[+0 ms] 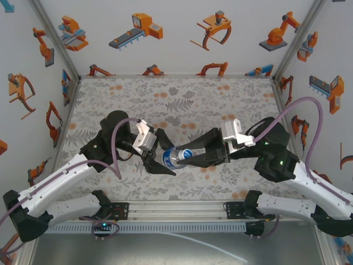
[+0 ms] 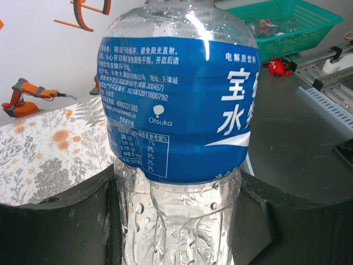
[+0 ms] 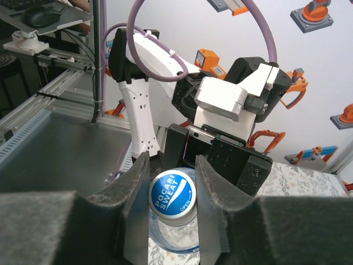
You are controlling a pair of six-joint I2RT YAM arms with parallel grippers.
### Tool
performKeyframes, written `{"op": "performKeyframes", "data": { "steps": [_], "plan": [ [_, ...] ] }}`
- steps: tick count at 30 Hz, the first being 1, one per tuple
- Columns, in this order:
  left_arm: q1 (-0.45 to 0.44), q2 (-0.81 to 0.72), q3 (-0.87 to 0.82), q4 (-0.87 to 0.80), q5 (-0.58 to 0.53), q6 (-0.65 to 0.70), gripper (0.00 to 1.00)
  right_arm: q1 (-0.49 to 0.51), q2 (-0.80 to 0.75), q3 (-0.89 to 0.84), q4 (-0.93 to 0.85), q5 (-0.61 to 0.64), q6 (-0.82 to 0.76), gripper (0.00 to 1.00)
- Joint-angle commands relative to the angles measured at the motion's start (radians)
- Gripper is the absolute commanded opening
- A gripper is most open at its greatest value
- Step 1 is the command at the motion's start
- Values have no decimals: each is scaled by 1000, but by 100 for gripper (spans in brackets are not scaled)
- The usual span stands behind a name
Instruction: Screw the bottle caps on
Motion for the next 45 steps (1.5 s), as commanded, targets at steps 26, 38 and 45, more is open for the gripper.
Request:
{"op": "performKeyframes", "data": {
  "steps": [26, 38, 45],
  "plan": [
    [-261, 97, 36, 136, -996, 151, 74, 1, 29, -21, -98, 932, 182, 0],
    [-70, 35, 37, -17, -1025, 88, 97, -351, 104, -41, -82, 672, 175, 0],
    [103, 17, 46, -103, -1014, 1, 97, -592, 293, -111, 176, 488, 146, 0]
  ]
}}
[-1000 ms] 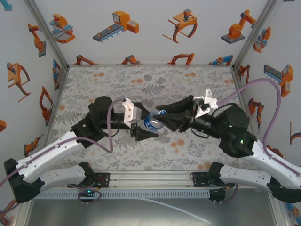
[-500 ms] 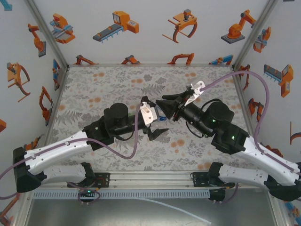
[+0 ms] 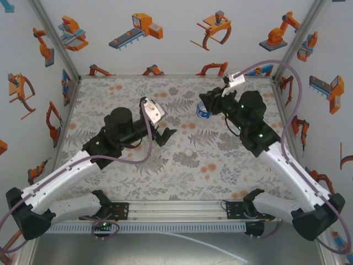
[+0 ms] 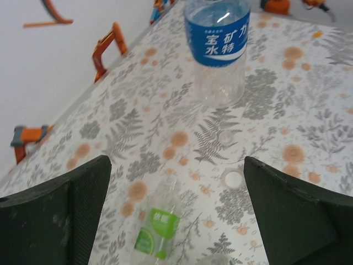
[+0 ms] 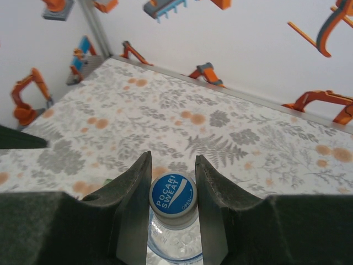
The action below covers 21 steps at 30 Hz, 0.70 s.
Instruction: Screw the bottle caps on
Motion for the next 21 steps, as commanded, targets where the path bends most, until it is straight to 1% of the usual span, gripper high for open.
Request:
{"op": "performKeyframes", "data": {
  "steps": [1, 4, 7, 9, 14, 21],
  "plan": [
    [75, -20, 27, -61, 0, -88, 97, -77, 98, -41, 217, -120, -36, 0],
    [152, -14, 35, -95, -20, -192, 97, -140, 224, -37, 329, -168, -51, 0],
    [204, 1, 42, -135, -34, -242, 97, -184, 338, -34, 443, -205, -54, 0],
    [217, 5, 37, -152, -32, -229, 97, -209, 417, -27, 516, -222, -59, 0],
    [234, 4, 0, -125, -5, -178, 97, -254, 594, 6, 646, -256, -65, 0],
    [251, 52, -11, -82, 12, -167, 97, -290, 769, 45, 806, -290, -76, 0]
  ]
}}
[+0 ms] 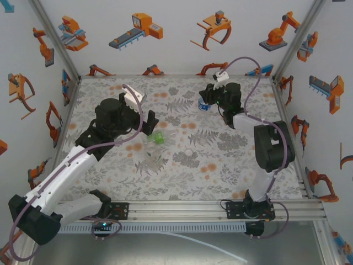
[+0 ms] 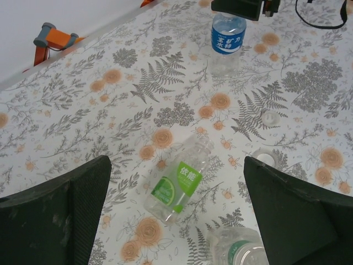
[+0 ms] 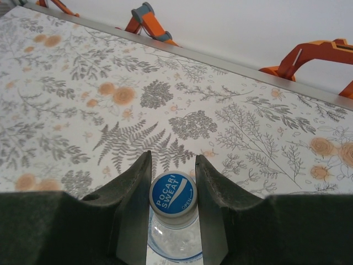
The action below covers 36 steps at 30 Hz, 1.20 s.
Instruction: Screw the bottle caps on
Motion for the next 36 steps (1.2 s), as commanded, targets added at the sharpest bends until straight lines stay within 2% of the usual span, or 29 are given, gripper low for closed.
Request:
{"op": "performKeyframes", "data": {
  "steps": [1, 4, 11, 19, 24, 28, 31, 36],
  "plan": [
    [11, 36, -5, 28, 32, 5, 97, -15, 37, 47, 183, -42, -23, 1],
    [12, 61, 5, 24, 46, 0, 97, -20, 66, 45, 213, -51, -31, 5],
    [14, 74, 7, 37, 60, -6, 97, -25, 108, 28, 243, -84, -36, 27],
    [14, 71, 4, 39, 68, -16, 97, -29, 58, -4, 234, -77, -65, 54],
    [14, 55, 18, 20, 71, -35, 97, -34, 6, 4, 188, -62, -82, 56],
    [14, 22, 21, -28, 16, -57, 97, -35, -65, -4, 137, -75, -81, 57],
    [14, -4, 21, -73, -17, -80, 97, -26, -150, -48, 103, -74, -83, 57],
    [14, -59, 12, -127, 8, -119, 97, 5, -324, -139, -9, -61, -81, 57]
  ]
}}
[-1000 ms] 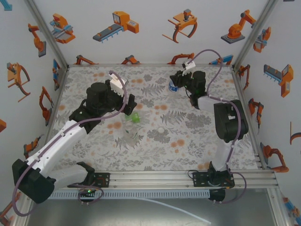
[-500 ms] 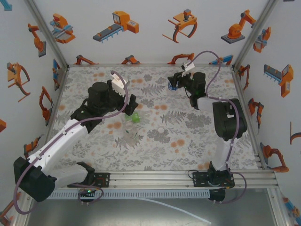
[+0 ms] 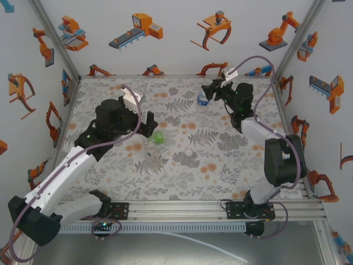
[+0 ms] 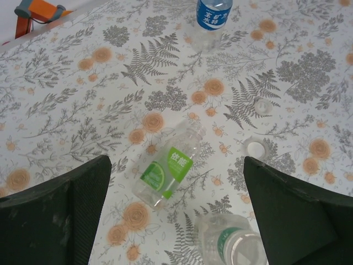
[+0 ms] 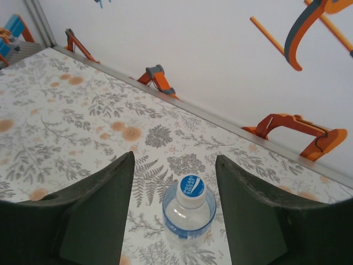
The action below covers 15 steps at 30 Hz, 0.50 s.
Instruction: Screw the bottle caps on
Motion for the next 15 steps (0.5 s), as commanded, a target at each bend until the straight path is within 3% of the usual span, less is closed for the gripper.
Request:
{"op": "performKeyframes", "data": {
  "steps": [1, 9, 15],
  "plan": [
    [8, -42, 11, -62, 11, -58, 97, 39, -118, -57, -89, 8, -17, 57],
    [8, -117, -25, -119, 41, -149, 97, 265, -383, -179, -354, 83, -51, 57],
    [8, -184, -51, -140, 66, -205, 97, 506, -469, -281, -348, 218, 0, 57]
  ]
}}
